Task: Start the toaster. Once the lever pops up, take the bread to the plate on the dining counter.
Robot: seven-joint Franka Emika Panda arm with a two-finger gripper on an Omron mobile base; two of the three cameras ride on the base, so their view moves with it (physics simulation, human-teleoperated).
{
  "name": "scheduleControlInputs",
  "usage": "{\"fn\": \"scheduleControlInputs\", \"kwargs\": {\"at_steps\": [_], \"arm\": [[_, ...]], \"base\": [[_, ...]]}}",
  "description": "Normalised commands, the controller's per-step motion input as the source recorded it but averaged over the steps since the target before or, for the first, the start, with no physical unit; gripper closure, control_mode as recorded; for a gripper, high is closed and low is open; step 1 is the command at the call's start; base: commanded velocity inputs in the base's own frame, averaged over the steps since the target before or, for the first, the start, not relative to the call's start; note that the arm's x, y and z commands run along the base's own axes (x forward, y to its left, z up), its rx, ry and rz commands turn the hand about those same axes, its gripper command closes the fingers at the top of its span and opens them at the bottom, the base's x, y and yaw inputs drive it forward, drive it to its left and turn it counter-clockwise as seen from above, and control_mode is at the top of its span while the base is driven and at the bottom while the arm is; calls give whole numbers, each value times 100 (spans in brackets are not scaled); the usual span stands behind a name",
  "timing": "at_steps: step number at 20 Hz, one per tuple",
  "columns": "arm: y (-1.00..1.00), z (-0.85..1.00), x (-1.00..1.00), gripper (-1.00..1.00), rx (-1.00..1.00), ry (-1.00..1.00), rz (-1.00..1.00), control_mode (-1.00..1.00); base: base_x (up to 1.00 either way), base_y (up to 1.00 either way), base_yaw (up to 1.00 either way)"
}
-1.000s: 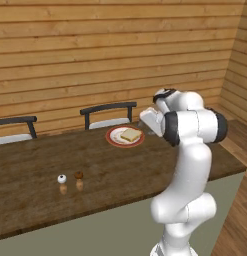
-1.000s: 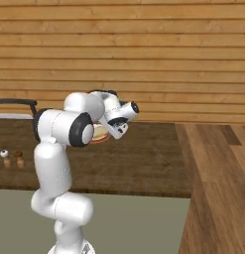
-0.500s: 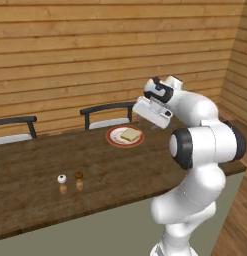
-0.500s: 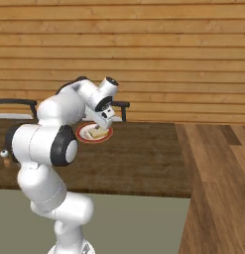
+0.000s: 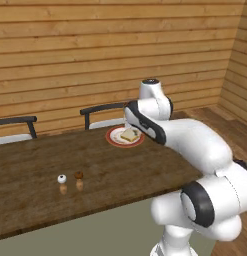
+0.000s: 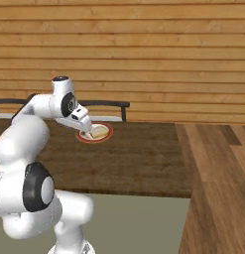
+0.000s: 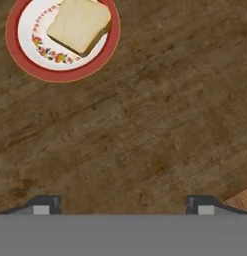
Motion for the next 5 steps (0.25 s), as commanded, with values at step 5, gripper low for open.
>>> {"fn": "scheduleControlInputs", "kwargs": {"at_steps": [5], "arm": [[0,11,-100,-100,-15,-13,1,-100]], "base": [[0,0,0]]}}
